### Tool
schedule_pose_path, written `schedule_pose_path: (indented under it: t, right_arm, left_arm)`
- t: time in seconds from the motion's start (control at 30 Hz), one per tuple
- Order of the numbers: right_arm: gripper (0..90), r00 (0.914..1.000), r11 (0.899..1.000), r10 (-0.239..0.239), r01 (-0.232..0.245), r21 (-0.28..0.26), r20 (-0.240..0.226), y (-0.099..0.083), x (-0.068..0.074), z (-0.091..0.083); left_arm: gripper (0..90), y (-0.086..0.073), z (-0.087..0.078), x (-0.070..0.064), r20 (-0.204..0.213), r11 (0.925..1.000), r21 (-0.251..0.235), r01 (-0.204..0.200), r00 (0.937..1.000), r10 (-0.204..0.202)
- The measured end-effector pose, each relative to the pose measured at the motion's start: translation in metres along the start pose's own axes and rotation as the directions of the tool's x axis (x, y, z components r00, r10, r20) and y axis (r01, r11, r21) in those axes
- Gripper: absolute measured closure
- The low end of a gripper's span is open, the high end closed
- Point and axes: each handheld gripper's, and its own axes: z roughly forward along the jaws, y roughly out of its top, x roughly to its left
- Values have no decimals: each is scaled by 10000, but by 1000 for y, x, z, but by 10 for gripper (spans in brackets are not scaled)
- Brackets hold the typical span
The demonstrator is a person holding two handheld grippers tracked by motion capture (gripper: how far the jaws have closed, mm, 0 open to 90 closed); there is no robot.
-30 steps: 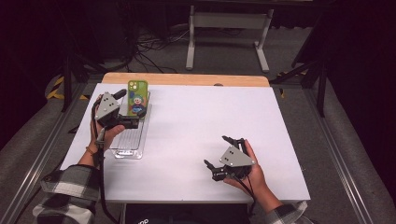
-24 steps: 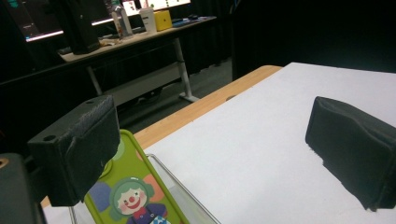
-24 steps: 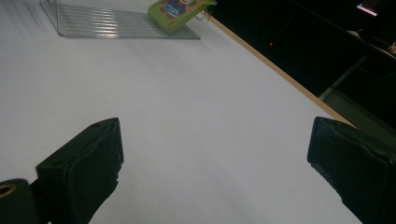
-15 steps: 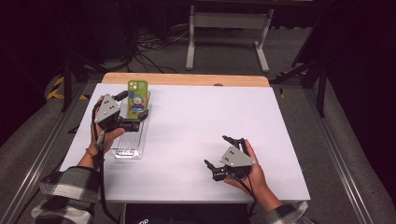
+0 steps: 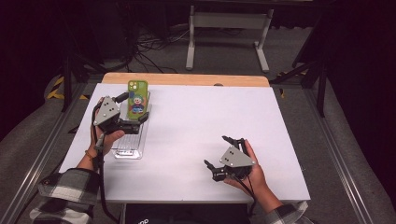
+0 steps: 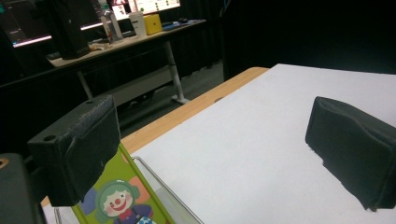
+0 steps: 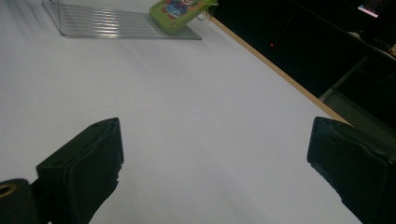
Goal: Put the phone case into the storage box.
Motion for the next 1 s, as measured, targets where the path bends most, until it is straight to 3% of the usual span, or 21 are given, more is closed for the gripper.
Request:
schedule_pose_path:
  t: [1.0]
  right_arm:
    - [44,10000,10000,-33,34,-94,18,2,0,-1]
  left_arm:
    - [39,1,-18,-11,229,9992,-19,-402,9989,402]
